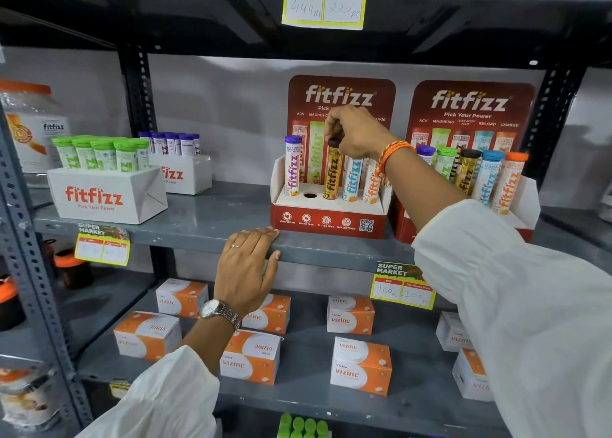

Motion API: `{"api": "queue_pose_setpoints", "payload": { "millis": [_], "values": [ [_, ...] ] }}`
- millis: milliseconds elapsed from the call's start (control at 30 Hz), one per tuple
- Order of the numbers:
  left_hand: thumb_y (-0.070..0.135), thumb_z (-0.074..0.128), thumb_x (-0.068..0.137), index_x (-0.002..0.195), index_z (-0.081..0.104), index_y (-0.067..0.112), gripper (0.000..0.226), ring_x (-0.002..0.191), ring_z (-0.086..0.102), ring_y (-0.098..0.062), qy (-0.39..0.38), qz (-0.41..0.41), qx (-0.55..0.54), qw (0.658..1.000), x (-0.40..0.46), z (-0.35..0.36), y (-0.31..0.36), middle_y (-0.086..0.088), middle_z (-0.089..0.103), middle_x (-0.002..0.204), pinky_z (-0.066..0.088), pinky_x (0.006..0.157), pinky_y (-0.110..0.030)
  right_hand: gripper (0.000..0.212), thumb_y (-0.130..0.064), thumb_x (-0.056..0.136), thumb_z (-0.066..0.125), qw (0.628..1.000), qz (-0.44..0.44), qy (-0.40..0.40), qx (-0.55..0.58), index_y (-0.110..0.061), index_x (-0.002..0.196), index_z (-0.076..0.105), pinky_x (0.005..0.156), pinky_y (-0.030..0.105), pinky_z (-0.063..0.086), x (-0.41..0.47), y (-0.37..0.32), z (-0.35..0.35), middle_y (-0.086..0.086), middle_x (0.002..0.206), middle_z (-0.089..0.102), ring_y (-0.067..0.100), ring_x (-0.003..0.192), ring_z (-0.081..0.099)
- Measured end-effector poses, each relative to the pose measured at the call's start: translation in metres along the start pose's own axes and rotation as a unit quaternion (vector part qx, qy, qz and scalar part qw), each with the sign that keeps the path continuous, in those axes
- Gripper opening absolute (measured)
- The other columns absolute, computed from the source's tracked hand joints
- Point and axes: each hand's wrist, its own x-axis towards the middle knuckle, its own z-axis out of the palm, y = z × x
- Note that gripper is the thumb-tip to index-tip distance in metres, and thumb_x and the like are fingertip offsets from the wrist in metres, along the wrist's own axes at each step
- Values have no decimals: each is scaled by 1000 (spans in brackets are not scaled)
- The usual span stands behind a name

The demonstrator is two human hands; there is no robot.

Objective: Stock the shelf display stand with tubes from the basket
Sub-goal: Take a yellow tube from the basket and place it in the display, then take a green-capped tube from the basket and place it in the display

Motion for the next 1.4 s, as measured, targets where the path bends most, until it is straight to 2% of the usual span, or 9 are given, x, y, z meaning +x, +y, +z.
{"api": "queue_pose_setpoints", "payload": {
  "millis": [233, 400, 567, 733, 833, 967, 1167, 1267, 1400],
  "values": [
    [32, 48, 95, 139, 51, 15, 47, 131, 48, -20, -5, 0, -61, 998, -26, -23, -6, -3, 53, 143, 26, 117, -37, 50, 16, 76, 66, 995, -13, 79, 61, -20, 111, 63, 91, 29, 54, -4, -8, 7, -1, 119, 60, 14, 113, 58],
    [21, 56, 91, 137, 52, 14, 47, 135, 44, -18, 2, -12, -52, 999, -108, -58, -29, -1, 52, 144, 30, 115, -38, 51, 15, 65, 52, 964, -143, 161, 158, -15, 103, 66, 92, 33, 54, -45, -56, 45, -1, 104, 70, 13, 101, 65],
    [24, 56, 91, 138, 52, 16, 47, 136, 43, -18, -67, -123, 8, 990, -234, -83, -57, 0, 52, 143, 30, 115, -40, 45, 12, 69, 59, 940, -221, 38, 258, -15, 104, 66, 97, 27, 51, -106, -124, 144, -6, 103, 70, 9, 101, 66],
    [32, 51, 94, 137, 53, 16, 46, 134, 46, -24, -174, -243, 67, 952, -382, -110, -59, -1, 54, 142, 27, 116, -38, 41, 1, 67, 57, 907, -255, -180, 282, -22, 99, 68, 85, 39, 52, -179, -181, 279, -2, 98, 71, 17, 95, 66],
    [39, 49, 96, 135, 56, 13, 48, 133, 47, -27, -225, -298, 75, 925, -471, -125, -40, -3, 54, 142, 31, 113, -43, 42, 0, 74, 60, 863, -283, -336, 248, -31, 102, 66, 86, 43, 50, -234, -209, 355, -3, 108, 67, 23, 104, 62],
    [40, 44, 98, 131, 59, 8, 48, 129, 52, -31, -301, -340, 97, 886, -549, -149, -17, -9, 57, 139, 22, 118, -34, 31, -4, 89, 64, 780, -317, -500, 203, -23, 113, 62, 93, 42, 46, -306, -243, 431, 3, 121, 60, 25, 116, 56],
    [34, 34, 104, 120, 64, 5, 45, 125, 51, -29, -294, -311, 102, 898, -554, -158, -6, -11, 64, 125, 28, 116, -32, 40, -10, 95, 63, 699, -328, -612, 171, -15, 133, 50, 93, 43, 49, -390, -285, 507, 20, 132, 52, 37, 117, 55],
    [29, 40, 101, 105, 67, 9, 35, 113, 50, -24, -266, -315, 90, 907, -540, -155, -12, -8, 67, 110, 39, 101, -30, 49, -16, 96, 61, 691, -329, -622, 162, -19, 141, 42, 94, 41, 43, -416, -298, 530, 22, 132, 49, 41, 120, 51],
    [24, 56, 96, 104, 64, 17, 14, 115, 50, -19, -289, -357, 79, 885, -552, -152, -19, 1, 64, 110, 49, 92, -30, 46, -24, 96, 59, 714, -276, -618, 181, -14, 139, 46, 99, 38, 39, -434, -308, 545, 20, 131, 46, 39, 120, 50]
  ]
}}
